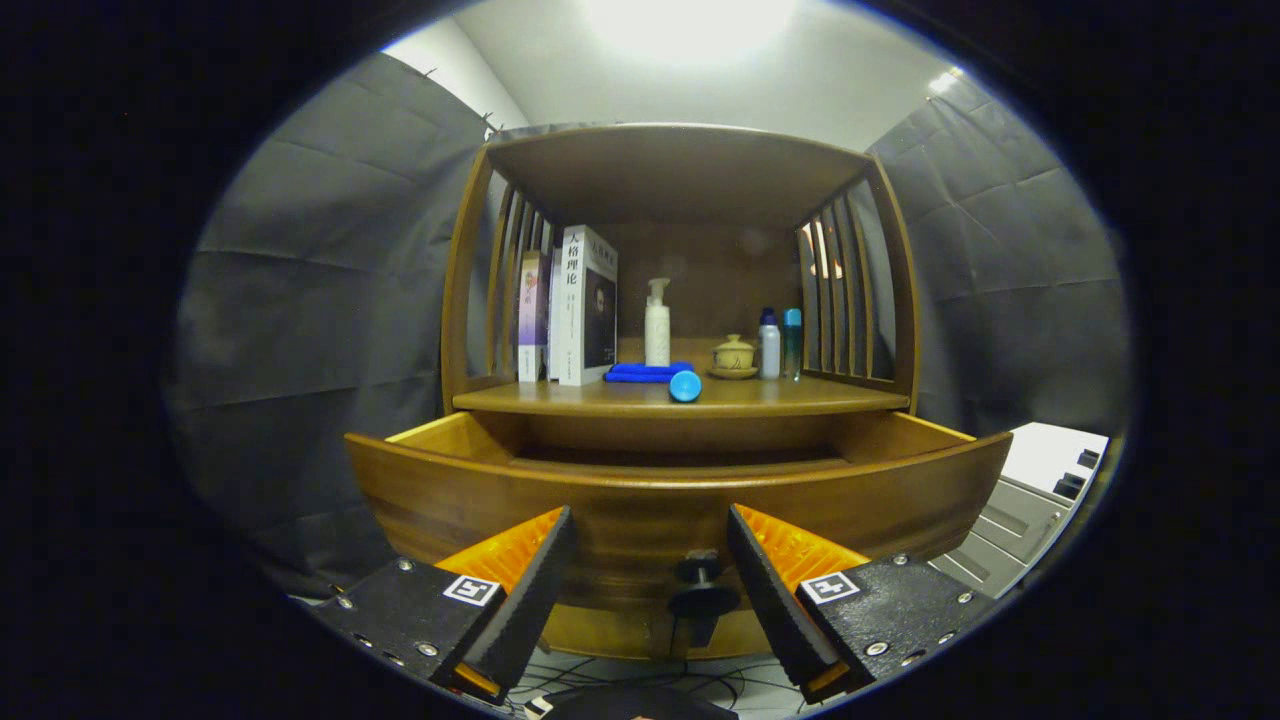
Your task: Pull open the drawer, take out the items inside it, and place them on the countertop above the cabinet.
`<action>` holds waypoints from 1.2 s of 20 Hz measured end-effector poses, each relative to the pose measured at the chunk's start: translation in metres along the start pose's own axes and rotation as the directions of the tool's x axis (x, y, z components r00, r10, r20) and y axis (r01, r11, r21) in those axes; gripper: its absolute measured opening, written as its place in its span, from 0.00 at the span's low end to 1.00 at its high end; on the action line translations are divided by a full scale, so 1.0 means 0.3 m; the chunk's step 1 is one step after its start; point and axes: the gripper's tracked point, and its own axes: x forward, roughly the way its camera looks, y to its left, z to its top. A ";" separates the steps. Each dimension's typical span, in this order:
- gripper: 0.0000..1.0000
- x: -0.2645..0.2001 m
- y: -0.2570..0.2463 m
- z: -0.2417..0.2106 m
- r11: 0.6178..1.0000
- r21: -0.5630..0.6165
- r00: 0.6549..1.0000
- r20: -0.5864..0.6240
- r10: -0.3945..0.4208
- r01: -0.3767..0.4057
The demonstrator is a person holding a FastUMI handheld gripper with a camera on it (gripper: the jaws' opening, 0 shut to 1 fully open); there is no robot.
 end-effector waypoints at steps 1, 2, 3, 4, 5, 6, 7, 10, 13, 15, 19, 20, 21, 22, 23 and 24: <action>0.94 0.000 0.005 -0.014 1.000 0.001 1.000 -0.008 0.002 -0.002; 0.94 0.002 0.007 -0.027 1.000 0.006 1.000 -0.016 0.003 -0.003; 0.94 0.007 0.012 -0.037 1.000 0.012 1.000 -0.023 0.006 -0.006; 0.94 0.010 0.010 -0.039 1.000 0.010 1.000 -0.022 0.002 -0.002; 0.94 0.015 0.009 -0.033 1.000 0.009 1.000 -0.017 0.001 -0.001; 0.94 0.027 0.008 -0.034 1.000 0.013 1.000 -0.019 -0.001 0.001; 0.94 0.037 0.010 -0.044 1.000 0.017 1.000 -0.028 0.001 0.000; 0.94 0.047 0.006 -0.037 1.000 0.009 1.000 -0.027 -0.005 0.005; 0.93 0.052 0.003 -0.039 1.000 -0.001 1.000 -0.021 -0.019 0.019; 0.93 0.057 -0.001 -0.023 1.000 0.005 1.000 -0.005 -0.028 0.028; 0.93 0.088 -0.021 0.005 0.999 0.035 0.999 0.023 -0.039 0.038; 0.93 0.095 -0.027 0.004 0.999 0.033 0.999 0.021 -0.033 0.032; 0.93 0.106 -0.031 0.006 0.999 0.032 0.999 0.025 -0.029 0.028; 0.93 0.120 -0.033 0.005 0.999 0.032 0.999 0.025 -0.026 0.025; 0.93 0.126 -0.033 0.007 0.999 0.031 0.999 0.025 -0.024 0.024; 0.93 0.138 -0.034 0.005 0.999 0.027 0.999 0.023 -0.024 0.023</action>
